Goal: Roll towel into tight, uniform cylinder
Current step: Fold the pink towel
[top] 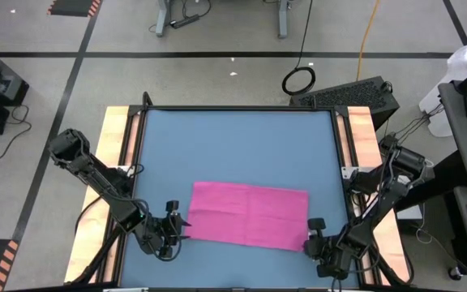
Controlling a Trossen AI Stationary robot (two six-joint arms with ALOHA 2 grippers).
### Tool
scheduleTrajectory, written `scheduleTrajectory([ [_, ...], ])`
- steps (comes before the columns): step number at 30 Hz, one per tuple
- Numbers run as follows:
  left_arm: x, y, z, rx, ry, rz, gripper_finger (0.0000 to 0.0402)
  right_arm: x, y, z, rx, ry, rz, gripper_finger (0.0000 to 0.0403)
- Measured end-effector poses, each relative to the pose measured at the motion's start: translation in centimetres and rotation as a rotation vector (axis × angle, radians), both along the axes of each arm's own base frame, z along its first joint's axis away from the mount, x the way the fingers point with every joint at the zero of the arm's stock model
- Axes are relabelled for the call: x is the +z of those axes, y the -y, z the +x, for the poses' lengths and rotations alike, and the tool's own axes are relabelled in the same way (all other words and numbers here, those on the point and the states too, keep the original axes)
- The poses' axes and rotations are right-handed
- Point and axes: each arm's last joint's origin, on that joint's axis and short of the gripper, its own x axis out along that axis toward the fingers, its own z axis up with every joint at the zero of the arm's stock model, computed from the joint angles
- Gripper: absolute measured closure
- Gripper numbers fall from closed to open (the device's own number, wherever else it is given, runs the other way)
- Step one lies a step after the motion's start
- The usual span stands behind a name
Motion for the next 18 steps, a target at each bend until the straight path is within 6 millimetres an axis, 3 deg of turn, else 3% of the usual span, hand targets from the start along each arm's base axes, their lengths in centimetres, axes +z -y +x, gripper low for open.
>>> scheduleTrajectory([
  [4, -0.2, -0.2, -0.2, 0.009, -0.024, 0.013, 0.0224, 0.5, 0.1, 0.0, -0.008, 0.009, 0.024, 0.0397],
  [12, -0.7, -0.4, -0.8, -0.003, -0.083, 0.074, 0.0224, 1.1, 0.4, -0.2, -0.017, 0.006, 0.022, 0.0394],
  [18, -2.5, -0.2, -0.7, -0.023, -0.15, 0.158, 0.0224, 1.1, 0.5, -0.3, -0.024, 0.0, 0.016, 0.04],
])
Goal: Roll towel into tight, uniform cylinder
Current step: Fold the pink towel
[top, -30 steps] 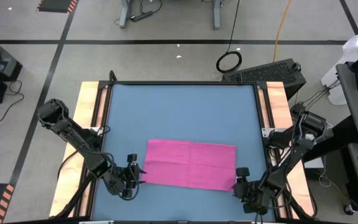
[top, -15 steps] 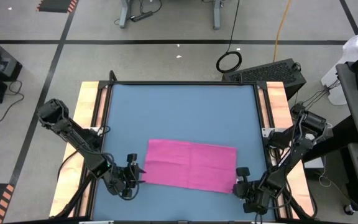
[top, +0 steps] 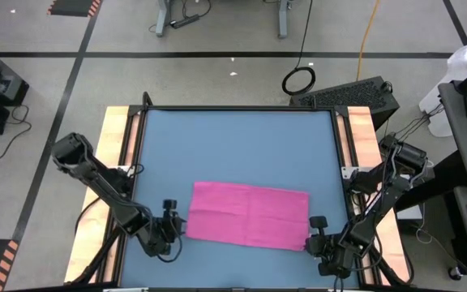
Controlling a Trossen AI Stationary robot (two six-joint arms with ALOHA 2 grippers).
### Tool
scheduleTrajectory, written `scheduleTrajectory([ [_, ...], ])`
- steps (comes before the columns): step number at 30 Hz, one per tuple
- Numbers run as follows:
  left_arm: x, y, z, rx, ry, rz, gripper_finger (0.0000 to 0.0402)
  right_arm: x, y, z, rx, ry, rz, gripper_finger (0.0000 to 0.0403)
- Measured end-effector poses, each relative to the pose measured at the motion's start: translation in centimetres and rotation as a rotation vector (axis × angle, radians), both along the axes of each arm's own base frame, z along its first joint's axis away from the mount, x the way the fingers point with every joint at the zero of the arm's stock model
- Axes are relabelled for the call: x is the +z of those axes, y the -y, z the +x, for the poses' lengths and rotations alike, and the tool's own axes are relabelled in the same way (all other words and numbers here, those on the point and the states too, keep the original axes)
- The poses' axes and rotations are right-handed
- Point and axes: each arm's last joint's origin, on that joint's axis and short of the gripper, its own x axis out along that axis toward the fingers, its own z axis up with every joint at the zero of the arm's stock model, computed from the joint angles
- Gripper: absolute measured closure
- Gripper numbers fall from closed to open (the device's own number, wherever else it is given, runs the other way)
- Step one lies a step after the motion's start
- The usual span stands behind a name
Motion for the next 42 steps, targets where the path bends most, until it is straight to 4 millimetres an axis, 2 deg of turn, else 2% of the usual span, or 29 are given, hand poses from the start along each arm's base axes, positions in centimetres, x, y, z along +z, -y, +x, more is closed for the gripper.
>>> scheduleTrajectory([
  [8, -1.9, 1.4, 0.6, -0.096, -0.01, 0.0, 0.0224, 0.0, 0.0, 0.0, -0.002, 0.0, 0.0, 0.0399],
  [17, -0.9, 2.8, -0.1, -0.138, 0.035, -0.022, 0.0224, 0.0, 0.0, 0.0, -0.003, -0.001, -0.003, 0.0399],
  [25, -1.7, 2.6, 0.1, -0.115, 0.03, 0.026, 0.0229, 0.0, 0.0, 0.0, -0.01, -0.002, 0.002, 0.0399],
  [31, -2.1, 2.4, 0.2, -0.108, 0.012, 0.052, 0.028, 0.0, 0.0, 0.0, -0.015, -0.002, 0.005, 0.0399],
  [38, -2.1, 2.4, 0.2, -0.099, 0.011, 0.049, 0.039, 0.0, 0.0, 0.0, -0.015, -0.002, 0.004, 0.0399],
  [42, -1.6, 2.3, 0.2, -0.079, 0.036, 0.031, 0.0393, 0.2, 0.2, -0.1, -0.018, -0.006, -0.001, 0.0399],
])
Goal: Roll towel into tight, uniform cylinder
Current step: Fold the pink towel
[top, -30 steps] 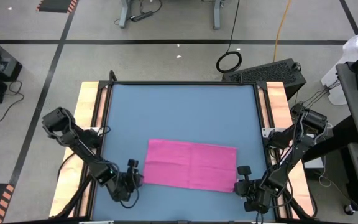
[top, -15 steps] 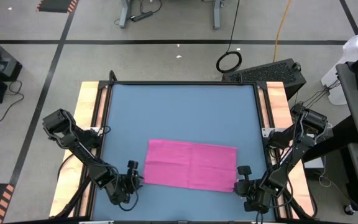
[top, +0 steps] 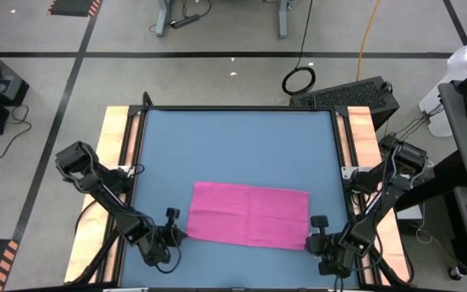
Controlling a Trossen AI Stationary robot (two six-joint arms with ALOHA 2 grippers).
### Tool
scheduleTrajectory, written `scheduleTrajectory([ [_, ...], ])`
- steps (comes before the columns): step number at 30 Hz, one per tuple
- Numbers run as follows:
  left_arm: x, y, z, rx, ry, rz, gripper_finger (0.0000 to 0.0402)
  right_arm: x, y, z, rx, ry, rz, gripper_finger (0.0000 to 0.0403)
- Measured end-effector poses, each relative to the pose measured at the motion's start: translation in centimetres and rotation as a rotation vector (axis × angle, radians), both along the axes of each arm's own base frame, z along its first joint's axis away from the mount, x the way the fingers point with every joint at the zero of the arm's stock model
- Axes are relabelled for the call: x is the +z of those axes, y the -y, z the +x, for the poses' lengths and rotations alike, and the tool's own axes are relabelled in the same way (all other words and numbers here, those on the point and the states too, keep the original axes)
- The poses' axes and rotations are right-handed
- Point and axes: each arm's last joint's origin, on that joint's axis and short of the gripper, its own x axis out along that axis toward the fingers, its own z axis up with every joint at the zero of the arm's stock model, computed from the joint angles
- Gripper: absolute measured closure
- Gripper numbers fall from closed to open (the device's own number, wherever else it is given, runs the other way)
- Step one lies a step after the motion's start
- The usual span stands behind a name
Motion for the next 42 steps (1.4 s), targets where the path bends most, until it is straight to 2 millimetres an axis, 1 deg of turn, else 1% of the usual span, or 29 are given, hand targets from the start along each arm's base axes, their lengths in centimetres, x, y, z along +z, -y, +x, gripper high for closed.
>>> scheduleTrajectory([
  [4, 1.6, -0.2, 0.0, 0.013, 0.072, 0.003, 0.0398, 1.0, 0.7, -0.3, -0.027, 0.0, 0.002, 0.0399],
  [11, 4.8, -1.3, -0.3, 0.033, 0.253, 0.106, 0.0398, 4.0, 2.8, -1.3, -0.073, 0.062, -0.026, 0.0399],
  [15, 6.1, -2.5, -0.2, 0.08, 0.31, 0.173, 0.0398, 5.4, 4.5, -2.1, -0.093, 0.096, -0.086, 0.0399],
  [19, 7.0, -3.9, 0.6, 0.157, 0.365, 0.261, 0.0398, 6.7, 6.2, -2.9, -0.108, 0.141, -0.147, 0.0399],
  [22, 7.7, -5.3, 1.2, 0.23, 0.399, 0.337, 0.0398, 7.7, 7.5, -3.5, -0.105, 0.159, -0.178, 0.0399],
  [25, 8.8, -6.9, 1.8, 0.291, 0.427, 0.385, 0.0398, 8.8, 8.9, -4.2, -0.106, 0.197, -0.197, 0.0399],
  [29, 10.6, -8.6, 2.4, 0.327, 0.469, 0.41, 0.0398, 10.3, 11.0, -5.0, -0.116, 0.252, -0.177, 0.0399],
  [32, 12.1, -9.7, 2.4, 0.327, 0.506, 0.418, 0.0398, 11.4, 12.4, -5.5, -0.117, 0.311, -0.151, 0.0399],
  [35, 13.4, -10.5, 2.1, 0.305, 0.539, 0.37, 0.0398, 12.2, 13.6, -6.0, -0.131, 0.367, -0.123, 0.0399],
  [39, 14.2, -11.1, 1.5, 0.282, 0.554, 0.336, 0.0398, 12.8, 14.6, -6.3, -0.144, 0.398, -0.09, 0.0399],
  [42, 14.3, -11.0, 1.5, 0.248, 0.56, 0.275, 0.0398, 12.9, 14.6, -6.3, -0.151, 0.412, -0.064, 0.0399],
])
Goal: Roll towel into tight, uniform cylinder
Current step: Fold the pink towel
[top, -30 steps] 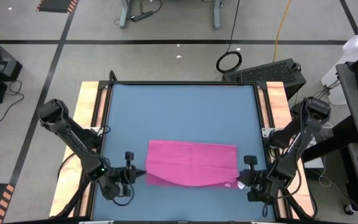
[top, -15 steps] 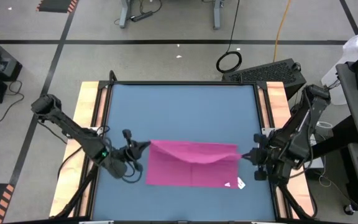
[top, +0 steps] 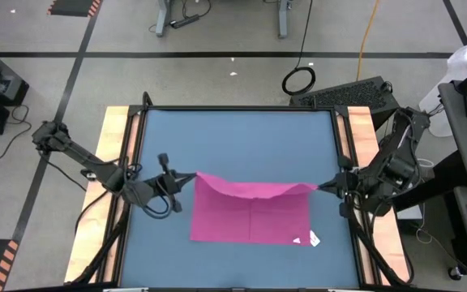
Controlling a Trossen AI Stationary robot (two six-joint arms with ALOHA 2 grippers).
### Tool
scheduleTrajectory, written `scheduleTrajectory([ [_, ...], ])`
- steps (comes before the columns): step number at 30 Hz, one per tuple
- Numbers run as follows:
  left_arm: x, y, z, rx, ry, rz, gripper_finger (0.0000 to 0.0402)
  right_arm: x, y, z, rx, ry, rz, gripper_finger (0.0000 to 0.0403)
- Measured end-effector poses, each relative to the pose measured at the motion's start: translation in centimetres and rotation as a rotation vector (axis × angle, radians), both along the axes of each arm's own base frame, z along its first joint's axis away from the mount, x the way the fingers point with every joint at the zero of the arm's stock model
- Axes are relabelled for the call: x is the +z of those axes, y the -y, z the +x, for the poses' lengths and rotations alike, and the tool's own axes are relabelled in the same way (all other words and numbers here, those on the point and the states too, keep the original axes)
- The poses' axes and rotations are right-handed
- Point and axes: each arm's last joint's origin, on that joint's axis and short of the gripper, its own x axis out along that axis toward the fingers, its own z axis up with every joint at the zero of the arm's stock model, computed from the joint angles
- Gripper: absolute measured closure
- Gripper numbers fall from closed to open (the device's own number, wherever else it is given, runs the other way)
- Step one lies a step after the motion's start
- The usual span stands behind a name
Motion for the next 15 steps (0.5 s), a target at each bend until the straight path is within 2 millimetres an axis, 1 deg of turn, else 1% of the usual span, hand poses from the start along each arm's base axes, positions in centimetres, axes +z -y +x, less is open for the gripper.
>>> scheduleTrajectory([
  [3, -0.4, 0.3, 0.0, -0.047, -0.014, -0.043, 0.0398, -0.1, -0.6, 0.4, 0.008, -0.007, 0.01, 0.0399],
  [7, -1.5, 0.8, -0.3, -0.075, -0.048, -0.087, 0.0398, -0.6, -1.7, 1.0, 0.003, -0.043, 0.032, 0.0399],
  [15, -2.0, 1.8, -1.1, -0.104, -0.07, -0.16, 0.0398, -2.2, -4.4, 1.8, -0.009, -0.142, 0.082, 0.0399],
])
